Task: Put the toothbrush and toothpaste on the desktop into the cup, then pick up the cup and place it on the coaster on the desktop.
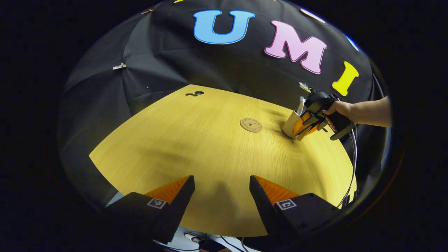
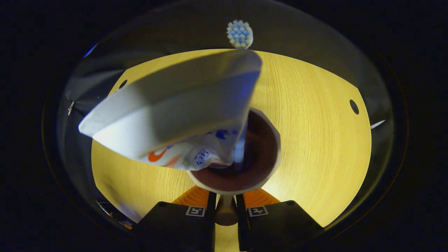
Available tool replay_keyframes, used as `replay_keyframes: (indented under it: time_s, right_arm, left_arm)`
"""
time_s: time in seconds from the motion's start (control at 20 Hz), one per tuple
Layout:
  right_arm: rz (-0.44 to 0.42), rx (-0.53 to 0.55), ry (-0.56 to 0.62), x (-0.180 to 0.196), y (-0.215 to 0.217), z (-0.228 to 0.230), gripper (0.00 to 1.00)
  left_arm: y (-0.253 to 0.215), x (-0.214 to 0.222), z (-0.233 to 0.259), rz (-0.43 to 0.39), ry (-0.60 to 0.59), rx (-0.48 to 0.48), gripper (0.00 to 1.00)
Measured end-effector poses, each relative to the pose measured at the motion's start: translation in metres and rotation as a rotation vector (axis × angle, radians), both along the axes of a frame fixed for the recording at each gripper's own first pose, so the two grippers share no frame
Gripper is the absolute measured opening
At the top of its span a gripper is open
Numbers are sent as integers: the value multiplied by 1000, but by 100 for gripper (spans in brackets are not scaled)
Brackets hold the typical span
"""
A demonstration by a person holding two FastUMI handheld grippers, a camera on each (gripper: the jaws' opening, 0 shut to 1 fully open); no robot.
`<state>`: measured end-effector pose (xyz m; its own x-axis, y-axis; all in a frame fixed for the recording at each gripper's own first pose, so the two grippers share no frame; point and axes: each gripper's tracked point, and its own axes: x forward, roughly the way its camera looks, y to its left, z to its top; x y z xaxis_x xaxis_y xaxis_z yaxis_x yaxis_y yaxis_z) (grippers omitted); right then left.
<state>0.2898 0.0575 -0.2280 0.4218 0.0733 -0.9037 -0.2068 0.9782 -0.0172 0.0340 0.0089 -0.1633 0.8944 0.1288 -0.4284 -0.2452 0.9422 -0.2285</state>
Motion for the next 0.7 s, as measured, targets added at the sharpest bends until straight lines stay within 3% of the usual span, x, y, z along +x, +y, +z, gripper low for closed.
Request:
replay_keyframes:
  time_s: [0.2, 0.7]
  right_arm:
    - [-9, 31, -27, 3, 15, 9, 30]
    - [138, 32, -49, 3, 92, 29, 29]
  left_arm:
    - [4, -3, -4, -4, 3, 5, 98]
    - [14, 1, 0, -1, -6, 11, 98]
